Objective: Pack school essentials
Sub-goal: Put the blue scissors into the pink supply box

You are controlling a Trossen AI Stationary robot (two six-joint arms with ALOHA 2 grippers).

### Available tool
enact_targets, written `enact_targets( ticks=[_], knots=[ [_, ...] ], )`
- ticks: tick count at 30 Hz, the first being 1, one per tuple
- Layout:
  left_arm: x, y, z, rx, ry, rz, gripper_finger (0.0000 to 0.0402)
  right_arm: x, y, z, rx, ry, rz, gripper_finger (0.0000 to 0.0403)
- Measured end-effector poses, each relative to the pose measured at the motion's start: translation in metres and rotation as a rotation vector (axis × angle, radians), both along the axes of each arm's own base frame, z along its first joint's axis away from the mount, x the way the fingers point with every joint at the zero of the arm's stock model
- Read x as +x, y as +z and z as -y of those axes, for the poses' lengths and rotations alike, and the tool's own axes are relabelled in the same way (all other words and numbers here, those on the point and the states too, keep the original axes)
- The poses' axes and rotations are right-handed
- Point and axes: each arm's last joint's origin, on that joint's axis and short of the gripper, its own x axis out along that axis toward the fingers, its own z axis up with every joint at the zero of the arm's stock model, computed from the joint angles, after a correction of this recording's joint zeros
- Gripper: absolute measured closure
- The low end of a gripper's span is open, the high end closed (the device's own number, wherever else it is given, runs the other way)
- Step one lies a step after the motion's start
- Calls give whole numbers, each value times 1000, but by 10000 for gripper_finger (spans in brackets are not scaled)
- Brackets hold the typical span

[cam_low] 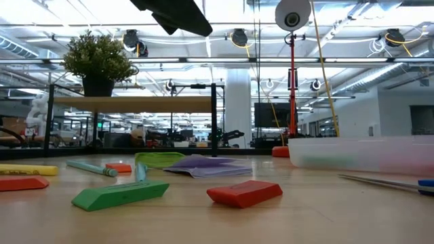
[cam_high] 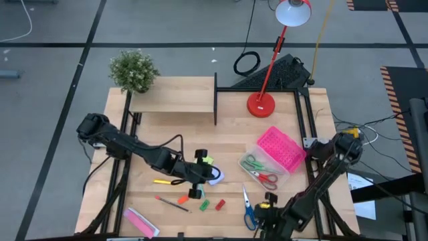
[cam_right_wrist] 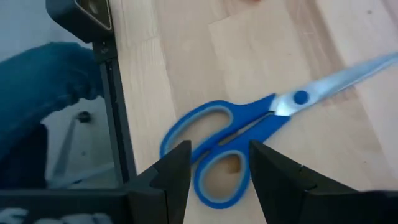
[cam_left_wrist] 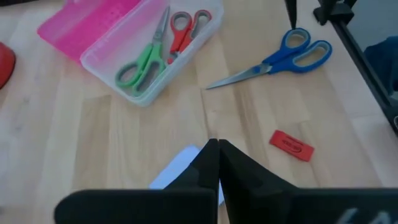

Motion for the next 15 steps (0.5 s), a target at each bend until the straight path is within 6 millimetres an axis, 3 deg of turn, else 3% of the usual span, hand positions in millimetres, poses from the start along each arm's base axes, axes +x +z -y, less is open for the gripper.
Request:
enact_targets(
  ticks=[6,15],
  knots=[
    [-2,0,5,-27,28,2,395,12,-5,-18,32,-58,-67,227],
    [-9,0,21,-29,71,19,376,14,-23,-23,128,-223,-142,195]
  ],
)
